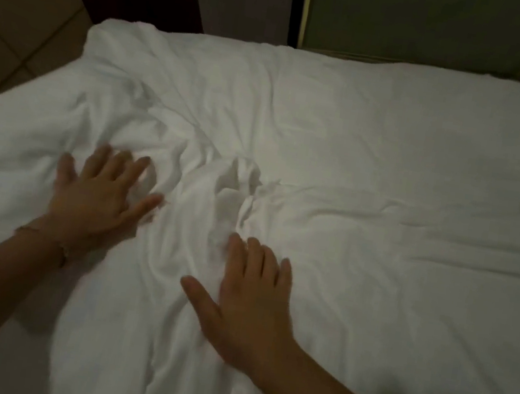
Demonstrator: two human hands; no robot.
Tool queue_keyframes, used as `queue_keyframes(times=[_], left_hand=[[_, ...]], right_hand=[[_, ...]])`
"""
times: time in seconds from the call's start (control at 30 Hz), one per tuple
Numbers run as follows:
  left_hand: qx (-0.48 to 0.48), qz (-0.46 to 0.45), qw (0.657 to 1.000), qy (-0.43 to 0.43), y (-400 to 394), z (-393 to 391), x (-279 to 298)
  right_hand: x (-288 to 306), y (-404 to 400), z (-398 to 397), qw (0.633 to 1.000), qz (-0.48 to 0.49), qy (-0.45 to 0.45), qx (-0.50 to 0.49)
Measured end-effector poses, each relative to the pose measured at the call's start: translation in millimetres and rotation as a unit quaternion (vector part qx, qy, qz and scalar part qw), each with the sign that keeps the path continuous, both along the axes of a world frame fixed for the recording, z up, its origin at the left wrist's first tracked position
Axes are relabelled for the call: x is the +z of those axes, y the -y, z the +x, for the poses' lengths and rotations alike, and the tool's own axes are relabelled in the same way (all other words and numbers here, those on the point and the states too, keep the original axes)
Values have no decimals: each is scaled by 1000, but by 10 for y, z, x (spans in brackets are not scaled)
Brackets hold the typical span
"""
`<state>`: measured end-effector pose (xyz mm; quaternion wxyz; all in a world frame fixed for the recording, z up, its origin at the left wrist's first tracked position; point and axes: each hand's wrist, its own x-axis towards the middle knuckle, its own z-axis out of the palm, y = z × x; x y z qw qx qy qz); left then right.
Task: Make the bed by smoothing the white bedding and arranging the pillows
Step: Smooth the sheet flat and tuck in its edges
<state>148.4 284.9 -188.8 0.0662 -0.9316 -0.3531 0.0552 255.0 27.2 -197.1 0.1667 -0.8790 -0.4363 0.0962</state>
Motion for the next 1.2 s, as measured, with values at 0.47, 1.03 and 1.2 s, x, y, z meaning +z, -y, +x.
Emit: queue_keyframes(times=[0.47, 1.03, 1.2], left_hand=[[-20, -43, 996, 79, -494, -697, -31], [28, 24, 983, 181, -1027, -1672, 674], [81, 2, 987, 141, -922, -2202, 776]], right_hand=[[-297, -779, -322, 989, 31, 56, -131], [-377, -1154, -550, 990, -11, 82, -112], [-40, -962, -1141, 987, 123, 48, -94]])
